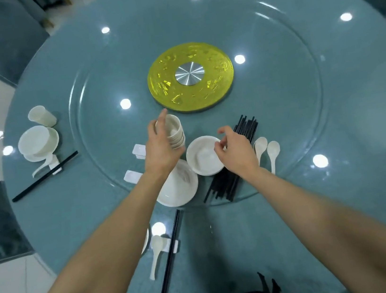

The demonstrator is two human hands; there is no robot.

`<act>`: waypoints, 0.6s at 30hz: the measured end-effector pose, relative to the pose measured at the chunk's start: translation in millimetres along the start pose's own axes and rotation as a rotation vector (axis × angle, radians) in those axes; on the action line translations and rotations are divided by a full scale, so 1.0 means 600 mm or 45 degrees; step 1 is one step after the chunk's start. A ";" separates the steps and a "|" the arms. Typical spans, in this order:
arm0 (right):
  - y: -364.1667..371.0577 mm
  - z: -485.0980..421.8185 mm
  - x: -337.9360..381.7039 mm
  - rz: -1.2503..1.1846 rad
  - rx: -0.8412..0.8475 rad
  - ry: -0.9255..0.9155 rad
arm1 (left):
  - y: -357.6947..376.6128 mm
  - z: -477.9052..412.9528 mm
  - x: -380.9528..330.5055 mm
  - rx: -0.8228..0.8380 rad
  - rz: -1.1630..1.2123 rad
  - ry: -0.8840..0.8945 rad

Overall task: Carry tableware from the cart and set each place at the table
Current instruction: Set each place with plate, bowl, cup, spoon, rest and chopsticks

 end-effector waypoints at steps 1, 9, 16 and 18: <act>0.001 -0.003 -0.001 -0.010 0.001 0.006 | 0.002 -0.001 0.004 -0.001 0.016 -0.007; 0.024 -0.023 0.040 -0.041 0.012 -0.111 | -0.051 -0.019 0.024 -0.143 0.129 -0.053; 0.080 -0.041 0.107 -0.081 0.221 -0.220 | -0.094 -0.024 0.021 -0.155 0.355 -0.093; 0.091 -0.042 0.117 -0.128 0.269 -0.220 | -0.096 -0.018 0.014 -0.140 0.392 -0.071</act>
Point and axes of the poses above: each hand's wrist, its own z-axis away from the middle knuckle, its own y-axis out of the palm, x = y × z, the point moved 9 cm from there along -z, towards the middle knuckle, and after that the axes turned 6 degrees about -z, right-handed, at the moved point
